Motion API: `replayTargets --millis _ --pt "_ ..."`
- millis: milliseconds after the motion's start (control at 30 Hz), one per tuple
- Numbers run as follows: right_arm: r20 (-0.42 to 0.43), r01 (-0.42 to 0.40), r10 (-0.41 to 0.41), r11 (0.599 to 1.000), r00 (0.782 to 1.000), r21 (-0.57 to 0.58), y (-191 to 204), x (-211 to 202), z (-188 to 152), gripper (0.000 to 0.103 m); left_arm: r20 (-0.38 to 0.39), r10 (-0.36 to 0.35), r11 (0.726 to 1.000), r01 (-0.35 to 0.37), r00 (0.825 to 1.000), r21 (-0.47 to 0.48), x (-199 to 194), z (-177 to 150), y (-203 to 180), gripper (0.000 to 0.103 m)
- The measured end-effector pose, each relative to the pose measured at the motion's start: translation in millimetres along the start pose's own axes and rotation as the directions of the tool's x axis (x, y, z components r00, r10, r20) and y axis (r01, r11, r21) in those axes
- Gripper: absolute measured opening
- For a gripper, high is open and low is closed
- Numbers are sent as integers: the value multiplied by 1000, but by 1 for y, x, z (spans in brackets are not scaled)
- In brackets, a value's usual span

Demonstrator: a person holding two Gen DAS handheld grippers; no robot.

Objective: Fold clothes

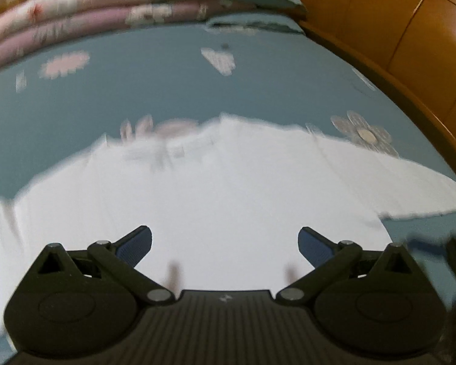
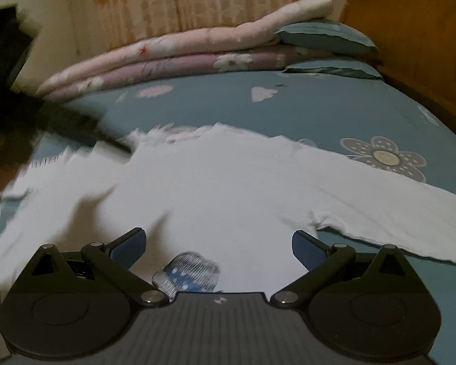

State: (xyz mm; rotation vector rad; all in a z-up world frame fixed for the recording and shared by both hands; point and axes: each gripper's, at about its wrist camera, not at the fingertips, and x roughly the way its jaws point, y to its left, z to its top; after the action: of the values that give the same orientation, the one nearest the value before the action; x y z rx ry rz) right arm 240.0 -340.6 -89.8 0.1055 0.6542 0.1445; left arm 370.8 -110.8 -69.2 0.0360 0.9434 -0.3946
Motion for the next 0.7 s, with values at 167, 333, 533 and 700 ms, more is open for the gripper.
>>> replayTargets --millis 167,333,533,700 --pt "14 44 -45 996 999 75 -44 -26 14 103 9 25 1000 -25 1000 17 -17 -40 -10 102" --pt "-64 297 -292 952 954 80 -127 -22 30 103 110 71 995 -78 991 62 -33 -63 -25 102" --pt "-235 449 -403 871 885 198 -221 14 29 103 143 80 992 -93 987 90 -35 -77 -36 102" --pt "-285 487 -419 840 862 238 -256 34 18 103 152 82 990 -98 985 97 -32 -81 -40 102"
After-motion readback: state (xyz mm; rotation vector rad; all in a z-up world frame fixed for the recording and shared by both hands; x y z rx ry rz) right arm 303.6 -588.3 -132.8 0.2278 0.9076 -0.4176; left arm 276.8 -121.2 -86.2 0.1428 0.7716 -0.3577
